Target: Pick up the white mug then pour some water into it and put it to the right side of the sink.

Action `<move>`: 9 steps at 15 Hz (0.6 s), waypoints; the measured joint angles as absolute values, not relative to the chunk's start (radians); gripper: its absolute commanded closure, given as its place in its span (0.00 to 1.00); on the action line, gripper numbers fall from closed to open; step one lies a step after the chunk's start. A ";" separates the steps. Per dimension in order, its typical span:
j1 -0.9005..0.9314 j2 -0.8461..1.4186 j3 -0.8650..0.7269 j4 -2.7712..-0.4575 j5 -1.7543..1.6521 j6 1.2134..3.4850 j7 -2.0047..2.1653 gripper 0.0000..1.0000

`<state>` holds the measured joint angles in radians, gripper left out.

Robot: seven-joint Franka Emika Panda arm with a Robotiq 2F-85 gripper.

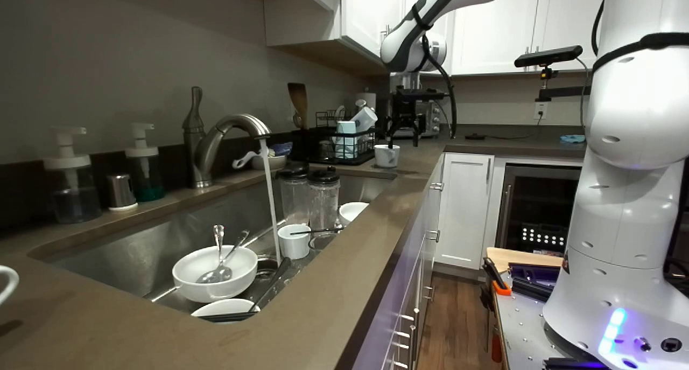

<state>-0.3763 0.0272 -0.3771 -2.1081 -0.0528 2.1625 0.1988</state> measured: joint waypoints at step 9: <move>-0.332 -0.302 -0.314 -2.345 -0.132 2.197 0.120 0.03</move>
